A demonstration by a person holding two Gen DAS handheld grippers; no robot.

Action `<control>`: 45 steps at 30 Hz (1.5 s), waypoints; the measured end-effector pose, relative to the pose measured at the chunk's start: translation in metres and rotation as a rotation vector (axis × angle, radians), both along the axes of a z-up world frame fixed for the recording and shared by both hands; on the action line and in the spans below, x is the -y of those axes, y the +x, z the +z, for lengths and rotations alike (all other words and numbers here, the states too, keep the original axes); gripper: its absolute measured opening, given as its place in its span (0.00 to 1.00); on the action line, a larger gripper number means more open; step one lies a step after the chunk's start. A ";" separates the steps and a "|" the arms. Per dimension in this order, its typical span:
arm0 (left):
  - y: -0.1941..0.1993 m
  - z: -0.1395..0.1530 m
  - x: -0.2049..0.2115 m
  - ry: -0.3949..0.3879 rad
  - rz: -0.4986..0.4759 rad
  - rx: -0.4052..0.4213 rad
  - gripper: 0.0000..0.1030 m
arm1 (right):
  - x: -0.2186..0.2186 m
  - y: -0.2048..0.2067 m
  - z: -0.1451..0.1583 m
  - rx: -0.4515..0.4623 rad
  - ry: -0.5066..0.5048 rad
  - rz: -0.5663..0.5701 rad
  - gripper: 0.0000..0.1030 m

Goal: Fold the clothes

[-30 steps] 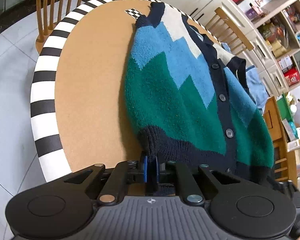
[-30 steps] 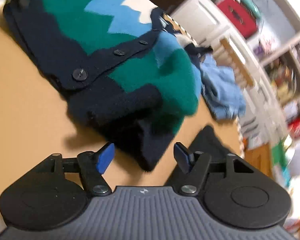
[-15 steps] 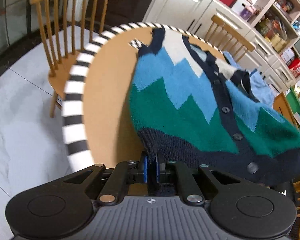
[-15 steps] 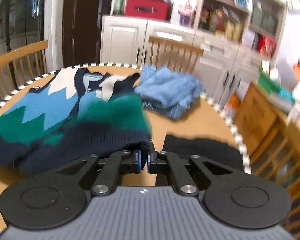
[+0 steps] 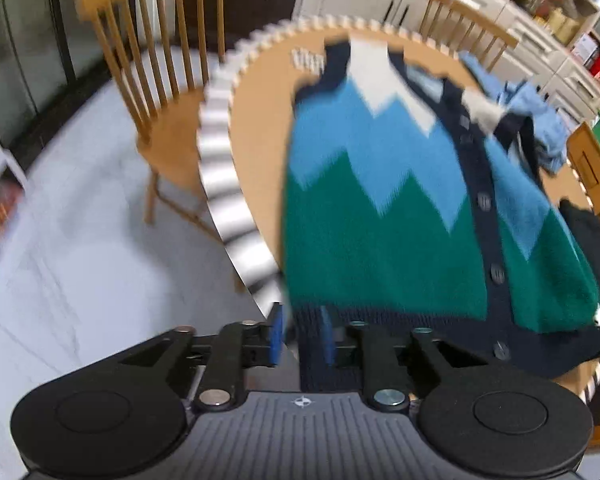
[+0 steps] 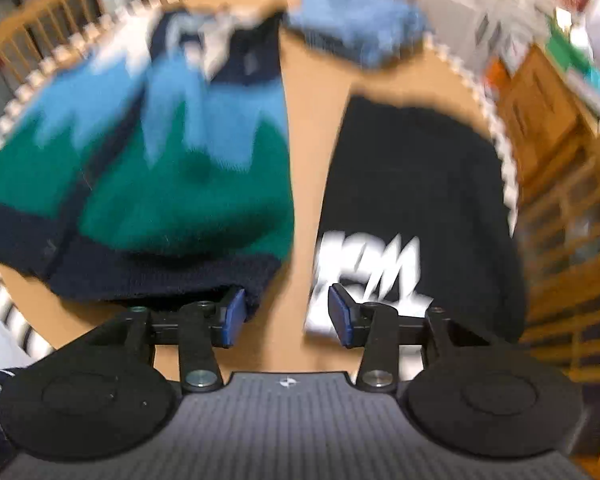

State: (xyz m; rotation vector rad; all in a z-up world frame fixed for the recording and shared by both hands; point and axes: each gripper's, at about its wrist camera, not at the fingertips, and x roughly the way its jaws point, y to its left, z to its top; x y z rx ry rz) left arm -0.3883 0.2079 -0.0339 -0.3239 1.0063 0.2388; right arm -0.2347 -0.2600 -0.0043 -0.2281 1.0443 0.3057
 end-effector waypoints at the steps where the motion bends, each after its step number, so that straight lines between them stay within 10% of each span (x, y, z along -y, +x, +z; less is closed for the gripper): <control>1: 0.004 0.013 -0.007 0.017 0.009 0.032 0.45 | 0.003 0.005 0.014 0.034 0.021 0.012 0.50; 6: 0.060 0.065 -0.028 -0.004 0.021 0.193 0.63 | -0.008 0.072 0.071 0.182 0.165 -0.011 0.60; 11: 0.137 0.053 0.001 -0.033 -0.161 0.292 0.63 | -0.025 0.144 0.099 0.301 0.349 -0.080 0.64; 17: 0.237 -0.004 0.001 -0.082 -0.186 0.277 0.62 | -0.052 0.296 -0.038 -0.145 0.686 -0.268 0.41; 26: 0.319 -0.055 -0.009 -0.108 -0.262 0.209 0.61 | -0.077 0.370 -0.114 -0.211 0.577 -0.355 0.53; 28: 0.328 -0.063 -0.004 -0.092 -0.290 0.197 0.61 | -0.080 0.375 -0.121 -0.255 0.632 -0.331 0.12; 38: 0.345 -0.093 -0.003 -0.058 -0.322 0.115 0.58 | -0.065 0.445 -0.023 -0.046 0.492 -0.206 0.06; 45: 0.350 -0.091 -0.024 -0.106 -0.246 0.162 0.58 | -0.056 0.499 -0.063 -0.135 0.384 -0.293 0.07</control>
